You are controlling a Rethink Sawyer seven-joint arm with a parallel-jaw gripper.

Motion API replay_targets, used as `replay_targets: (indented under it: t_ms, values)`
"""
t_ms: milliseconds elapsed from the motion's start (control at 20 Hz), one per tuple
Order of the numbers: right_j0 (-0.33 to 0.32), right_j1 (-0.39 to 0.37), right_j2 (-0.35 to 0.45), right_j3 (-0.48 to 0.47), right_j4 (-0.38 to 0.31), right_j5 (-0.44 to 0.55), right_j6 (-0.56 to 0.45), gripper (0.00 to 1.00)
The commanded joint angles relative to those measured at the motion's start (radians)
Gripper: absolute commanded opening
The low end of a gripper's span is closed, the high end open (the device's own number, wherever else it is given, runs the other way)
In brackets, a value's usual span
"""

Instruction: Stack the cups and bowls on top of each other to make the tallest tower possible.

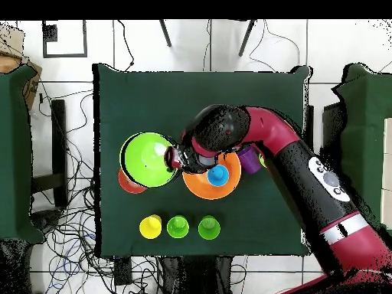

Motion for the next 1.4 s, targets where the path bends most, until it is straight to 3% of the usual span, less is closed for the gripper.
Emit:
replay_targets:
  t_ms: [50, 750, 1400]
  values:
    - [-0.007, 0.072, -0.003, -0.018, -0.042, 0.095, -0.336, 0.00]
    - [-0.042, 0.128, -0.005, -0.022, -0.100, 0.085, -0.398, 0.00]
    - [-0.036, 0.105, 0.002, -0.053, -0.126, 0.167, -0.434, 0.00]
